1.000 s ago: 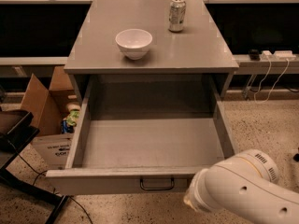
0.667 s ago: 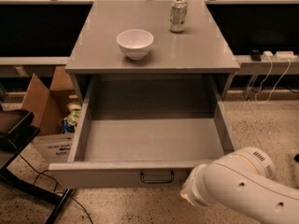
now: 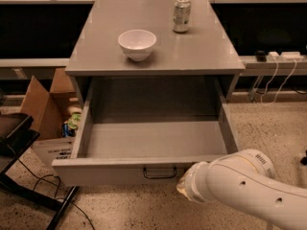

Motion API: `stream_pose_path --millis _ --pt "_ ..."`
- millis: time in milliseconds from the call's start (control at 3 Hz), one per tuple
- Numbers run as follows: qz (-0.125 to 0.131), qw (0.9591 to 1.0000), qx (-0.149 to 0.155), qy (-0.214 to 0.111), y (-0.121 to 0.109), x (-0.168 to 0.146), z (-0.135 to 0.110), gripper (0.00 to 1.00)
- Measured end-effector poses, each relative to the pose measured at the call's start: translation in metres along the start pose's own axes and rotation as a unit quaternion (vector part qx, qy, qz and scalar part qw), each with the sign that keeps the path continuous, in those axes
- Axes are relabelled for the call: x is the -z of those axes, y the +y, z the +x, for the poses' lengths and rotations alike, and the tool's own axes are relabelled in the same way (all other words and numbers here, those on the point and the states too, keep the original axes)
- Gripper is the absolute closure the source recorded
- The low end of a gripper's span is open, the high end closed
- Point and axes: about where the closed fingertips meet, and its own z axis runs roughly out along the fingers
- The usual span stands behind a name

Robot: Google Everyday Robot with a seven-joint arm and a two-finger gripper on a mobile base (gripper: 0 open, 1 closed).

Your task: Close top drawer

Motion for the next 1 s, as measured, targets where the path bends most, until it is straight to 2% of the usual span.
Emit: stream_pose_path --millis 333,667,1000 --pt "0.018 0.999 -0.015 -0.038 -0.02 -0.008 -0.018 1.0" --pt "0.021 0.9986 -0.018 -0.046 -0.027 -0.01 -0.023 1.0" --pt "0.026 0.9966 -0.027 -0.073 -0.049 -0.018 -0.04 1.0"
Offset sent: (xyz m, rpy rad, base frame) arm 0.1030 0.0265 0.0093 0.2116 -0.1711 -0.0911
